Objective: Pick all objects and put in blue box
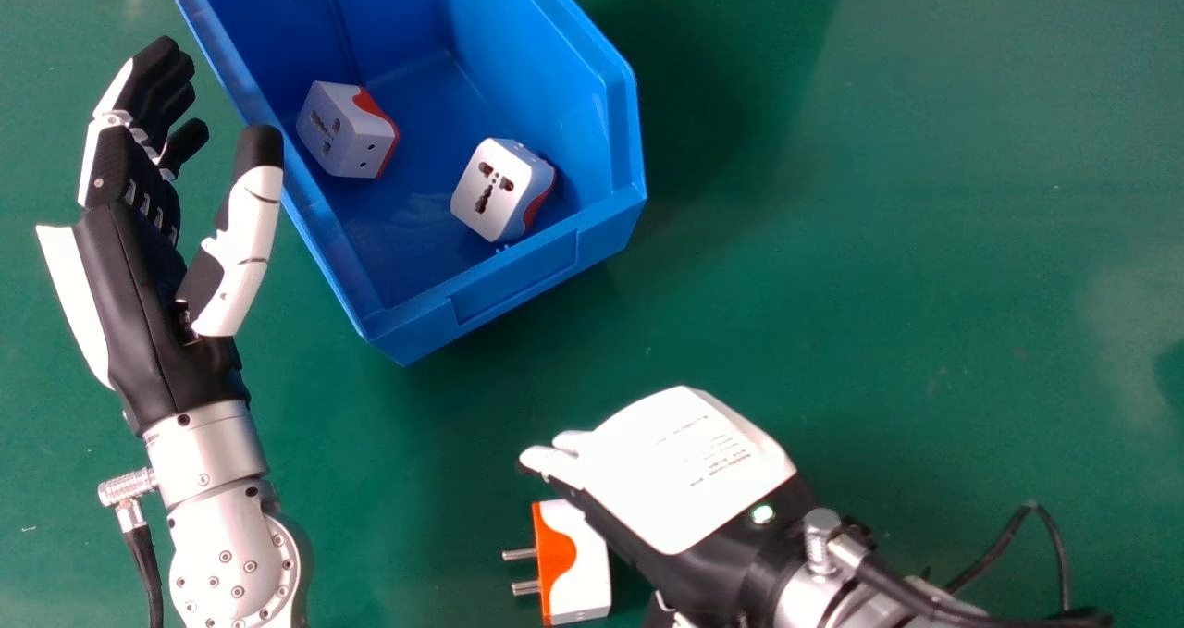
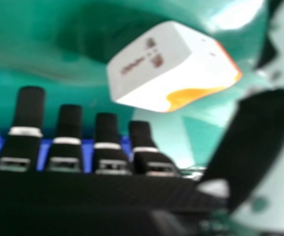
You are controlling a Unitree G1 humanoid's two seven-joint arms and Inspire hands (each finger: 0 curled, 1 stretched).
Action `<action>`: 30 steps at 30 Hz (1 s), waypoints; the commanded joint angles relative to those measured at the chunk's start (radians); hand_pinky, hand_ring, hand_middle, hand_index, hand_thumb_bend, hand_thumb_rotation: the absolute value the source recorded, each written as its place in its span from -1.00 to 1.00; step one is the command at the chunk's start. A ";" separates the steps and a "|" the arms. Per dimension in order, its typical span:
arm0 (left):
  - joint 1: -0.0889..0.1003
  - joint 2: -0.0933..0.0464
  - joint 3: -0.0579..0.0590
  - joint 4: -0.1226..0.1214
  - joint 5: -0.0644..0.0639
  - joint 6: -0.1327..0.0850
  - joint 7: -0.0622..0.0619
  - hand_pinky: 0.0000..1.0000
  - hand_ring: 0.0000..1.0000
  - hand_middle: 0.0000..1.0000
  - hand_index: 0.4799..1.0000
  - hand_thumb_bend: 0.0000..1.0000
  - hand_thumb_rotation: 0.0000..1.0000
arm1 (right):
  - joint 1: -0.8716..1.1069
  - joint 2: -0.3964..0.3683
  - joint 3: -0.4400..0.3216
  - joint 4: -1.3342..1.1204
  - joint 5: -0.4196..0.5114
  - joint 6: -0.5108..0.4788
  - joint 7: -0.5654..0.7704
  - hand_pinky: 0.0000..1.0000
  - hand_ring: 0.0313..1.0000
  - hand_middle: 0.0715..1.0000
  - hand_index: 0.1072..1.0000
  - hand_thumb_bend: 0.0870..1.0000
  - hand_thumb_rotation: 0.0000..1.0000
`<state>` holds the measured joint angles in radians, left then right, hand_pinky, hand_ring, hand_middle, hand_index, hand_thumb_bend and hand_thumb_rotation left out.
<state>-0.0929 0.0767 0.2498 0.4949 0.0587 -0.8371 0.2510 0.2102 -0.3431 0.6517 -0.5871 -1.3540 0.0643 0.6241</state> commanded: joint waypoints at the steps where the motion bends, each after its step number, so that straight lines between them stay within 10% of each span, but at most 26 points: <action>1: 0.003 -0.004 -0.008 -0.032 0.008 0.003 0.000 0.63 0.69 0.66 0.20 0.29 -0.10 | 0.001 0.014 0.014 0.002 -0.037 -0.026 -0.051 0.33 0.66 0.71 0.74 0.54 -0.23; 14: 0.019 -0.009 -0.013 -0.069 0.016 0.026 0.006 0.61 0.68 0.66 0.21 0.26 -0.11 | -0.017 0.049 0.040 0.133 -0.065 -0.084 -0.229 0.37 0.63 0.68 0.74 0.38 -0.65; 30: 0.027 -0.008 -0.014 -0.056 0.019 0.018 0.010 0.63 0.68 0.65 0.20 0.26 -0.10 | -0.046 0.069 0.061 0.239 -0.066 -0.076 -0.313 0.37 0.67 0.69 0.73 0.33 -0.95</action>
<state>-0.0694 0.0667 0.2396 0.4484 0.0698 -0.7997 0.2619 0.1721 -0.2839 0.7102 -0.3469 -1.4230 -0.0123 0.3357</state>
